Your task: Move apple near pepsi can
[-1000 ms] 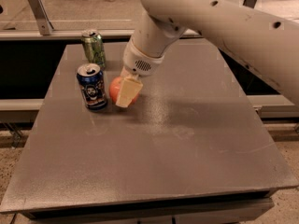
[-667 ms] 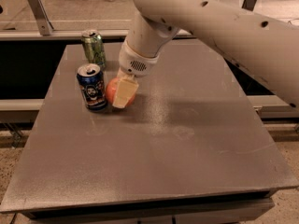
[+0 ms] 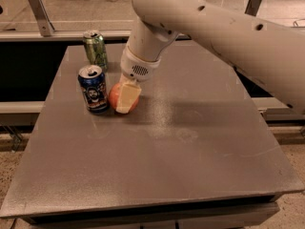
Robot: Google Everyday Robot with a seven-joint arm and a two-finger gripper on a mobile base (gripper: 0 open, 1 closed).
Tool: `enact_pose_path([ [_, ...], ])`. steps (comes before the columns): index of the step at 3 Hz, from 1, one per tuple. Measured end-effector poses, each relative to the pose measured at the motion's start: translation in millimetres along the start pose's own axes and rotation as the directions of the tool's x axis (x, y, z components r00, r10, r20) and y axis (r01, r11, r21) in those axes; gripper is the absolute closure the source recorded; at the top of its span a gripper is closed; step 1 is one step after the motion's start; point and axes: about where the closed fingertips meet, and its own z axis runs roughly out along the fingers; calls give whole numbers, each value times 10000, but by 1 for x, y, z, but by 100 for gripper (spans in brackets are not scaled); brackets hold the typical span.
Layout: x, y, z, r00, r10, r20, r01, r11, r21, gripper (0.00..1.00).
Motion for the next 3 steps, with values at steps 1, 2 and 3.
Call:
enact_pose_path([
  [1, 0, 1, 1, 10000, -21, -19, 21, 10000, -12, 14],
  [2, -1, 1, 1, 10000, -40, -25, 40, 10000, -19, 0],
  [3, -1, 1, 1, 10000, -41, -25, 41, 10000, -19, 0],
])
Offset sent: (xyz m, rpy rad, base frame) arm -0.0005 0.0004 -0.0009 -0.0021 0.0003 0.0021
